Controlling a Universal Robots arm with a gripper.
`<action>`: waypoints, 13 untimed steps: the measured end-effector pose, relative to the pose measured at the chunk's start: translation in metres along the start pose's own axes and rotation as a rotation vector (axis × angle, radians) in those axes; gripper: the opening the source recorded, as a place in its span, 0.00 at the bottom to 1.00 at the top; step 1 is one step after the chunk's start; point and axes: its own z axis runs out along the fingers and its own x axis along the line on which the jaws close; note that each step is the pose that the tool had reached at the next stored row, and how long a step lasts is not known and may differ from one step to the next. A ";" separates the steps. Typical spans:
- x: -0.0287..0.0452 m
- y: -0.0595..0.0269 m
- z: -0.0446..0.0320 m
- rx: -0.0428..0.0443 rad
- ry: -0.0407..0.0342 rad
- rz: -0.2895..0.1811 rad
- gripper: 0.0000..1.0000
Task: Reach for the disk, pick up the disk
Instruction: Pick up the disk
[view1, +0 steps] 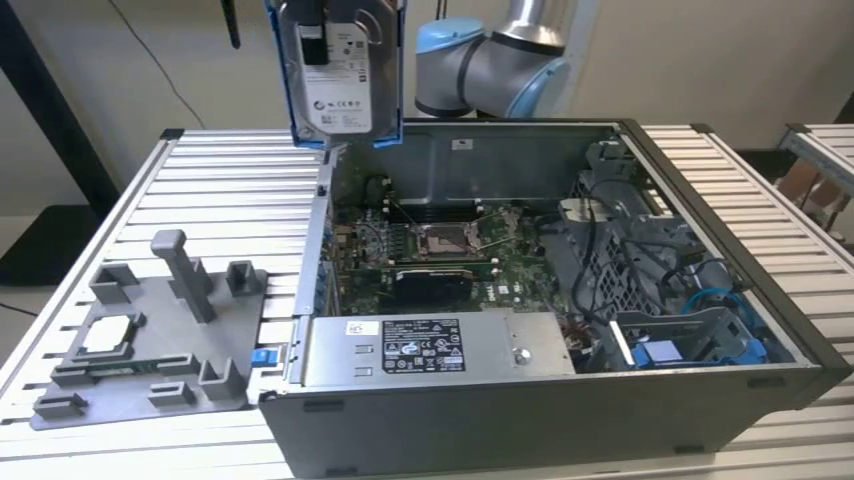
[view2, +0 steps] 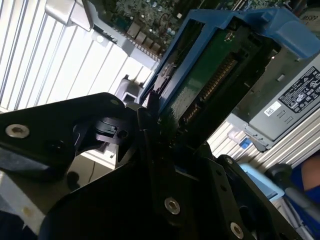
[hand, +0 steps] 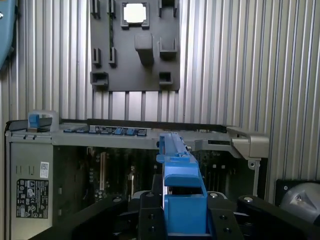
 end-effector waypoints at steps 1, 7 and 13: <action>0.0001 -0.0031 0.0000 -0.0001 -0.0001 0.000 0.00; 0.0004 -0.0209 -0.0003 -0.0006 -0.0001 0.000 0.00; 0.0008 -0.0407 -0.0006 -0.0013 0.0000 0.000 0.00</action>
